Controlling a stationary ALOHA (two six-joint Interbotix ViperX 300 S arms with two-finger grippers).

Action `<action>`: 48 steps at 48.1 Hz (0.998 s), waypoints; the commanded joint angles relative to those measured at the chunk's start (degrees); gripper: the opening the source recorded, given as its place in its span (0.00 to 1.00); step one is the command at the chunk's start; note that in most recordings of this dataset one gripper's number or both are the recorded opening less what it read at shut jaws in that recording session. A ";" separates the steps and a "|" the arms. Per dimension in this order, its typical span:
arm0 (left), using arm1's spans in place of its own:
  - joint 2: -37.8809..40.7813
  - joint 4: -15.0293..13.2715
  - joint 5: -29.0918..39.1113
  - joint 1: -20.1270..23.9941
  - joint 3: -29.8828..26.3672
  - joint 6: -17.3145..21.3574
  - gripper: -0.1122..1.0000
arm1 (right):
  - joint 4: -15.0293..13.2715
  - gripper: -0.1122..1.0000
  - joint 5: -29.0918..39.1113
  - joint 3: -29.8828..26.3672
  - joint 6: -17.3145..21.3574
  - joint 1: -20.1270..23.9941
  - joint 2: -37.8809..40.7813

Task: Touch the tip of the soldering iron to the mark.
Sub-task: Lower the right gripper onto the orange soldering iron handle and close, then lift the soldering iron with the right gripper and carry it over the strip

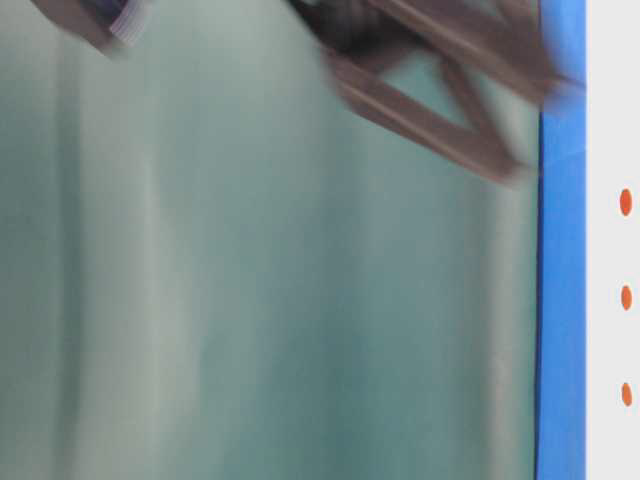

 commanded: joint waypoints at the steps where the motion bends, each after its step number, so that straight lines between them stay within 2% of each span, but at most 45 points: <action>1: 0.35 0.00 -0.70 0.18 -0.44 0.00 0.10 | 2.02 0.87 -2.72 -2.72 0.00 0.44 3.69; 8: 0.26 0.00 -0.70 0.18 -0.18 0.00 0.10 | 5.54 0.87 -7.38 -4.22 0.00 1.49 9.84; 14: 0.35 0.00 -0.70 0.18 0.09 0.09 0.10 | 7.29 0.87 -9.14 -5.45 0.00 2.64 13.45; 27: 0.44 0.09 -0.70 0.26 0.53 0.09 0.10 | 9.14 0.87 -10.11 -7.91 0.00 3.34 20.30; 40: 0.44 0.09 -0.70 0.26 0.70 0.09 0.10 | 9.40 0.86 -12.22 -9.93 0.00 3.78 25.93; 43: 0.35 0.09 -0.79 0.26 0.79 0.09 0.10 | 9.40 0.81 -12.22 -10.11 -0.35 3.78 26.28; 48: 0.35 0.09 -0.70 0.26 0.88 0.09 0.10 | 9.23 0.54 -12.30 -9.93 -0.53 3.87 26.19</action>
